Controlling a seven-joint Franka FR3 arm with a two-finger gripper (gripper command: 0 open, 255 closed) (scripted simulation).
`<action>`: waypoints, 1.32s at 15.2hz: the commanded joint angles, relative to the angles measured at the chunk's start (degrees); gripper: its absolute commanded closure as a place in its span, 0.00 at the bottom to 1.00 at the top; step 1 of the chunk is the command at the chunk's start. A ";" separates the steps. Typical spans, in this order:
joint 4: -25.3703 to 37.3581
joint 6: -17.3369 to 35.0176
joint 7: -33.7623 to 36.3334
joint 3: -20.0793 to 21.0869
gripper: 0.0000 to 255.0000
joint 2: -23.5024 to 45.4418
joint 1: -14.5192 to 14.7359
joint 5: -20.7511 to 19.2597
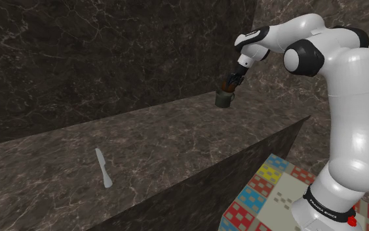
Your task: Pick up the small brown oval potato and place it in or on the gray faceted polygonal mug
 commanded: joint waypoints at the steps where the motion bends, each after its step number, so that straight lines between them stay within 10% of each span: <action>1: -0.04 0.06 -0.03 0.00 1.00 0.01 0.00 0.02; 4: -0.04 0.06 -0.03 0.00 1.00 0.01 0.00 0.02; 5: -0.05 0.06 -0.03 0.00 0.00 0.01 0.00 0.02; 20: 4.07 -5.64 1.16 -1.12 0.00 -1.74 -1.46 -1.59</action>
